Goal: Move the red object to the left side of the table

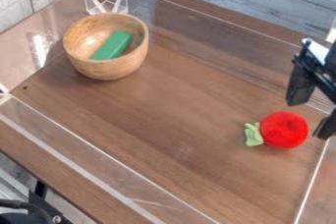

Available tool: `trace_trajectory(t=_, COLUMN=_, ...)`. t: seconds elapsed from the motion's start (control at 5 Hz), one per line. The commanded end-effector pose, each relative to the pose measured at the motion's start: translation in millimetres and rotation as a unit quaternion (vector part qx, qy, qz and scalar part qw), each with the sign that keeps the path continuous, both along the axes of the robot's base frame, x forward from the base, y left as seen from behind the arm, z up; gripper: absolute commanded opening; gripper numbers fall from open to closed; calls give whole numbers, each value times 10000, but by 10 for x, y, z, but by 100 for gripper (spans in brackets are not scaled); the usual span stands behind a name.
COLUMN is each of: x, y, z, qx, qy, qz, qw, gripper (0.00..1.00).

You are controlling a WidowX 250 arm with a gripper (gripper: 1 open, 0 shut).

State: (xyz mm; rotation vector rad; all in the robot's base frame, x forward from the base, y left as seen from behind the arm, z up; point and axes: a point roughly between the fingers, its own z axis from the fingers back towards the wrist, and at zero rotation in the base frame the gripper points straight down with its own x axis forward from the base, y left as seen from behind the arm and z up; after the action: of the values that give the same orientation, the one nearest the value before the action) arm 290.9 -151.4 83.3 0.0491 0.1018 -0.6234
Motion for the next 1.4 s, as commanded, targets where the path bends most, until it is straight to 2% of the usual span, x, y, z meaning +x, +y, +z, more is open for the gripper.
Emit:
trace_trajectory(t=0.0, x=11, y=32, z=42, qx=16, qy=-135, qz=-299, qw=9995, gripper=100)
trace_trajectory(t=0.4, x=83, y=38, z=-245, qx=188, qy=-36, qz=260, qw=9995, gripper=100)
trace_trajectory(t=0.8, x=32, y=29, z=-156, qx=378, qy=-144, qz=66, qw=9992, gripper=100)
trace_trajectory(t=1.2, x=120, y=179, z=-159, qx=593, qy=-206, qz=736, qw=9953, gripper=100)
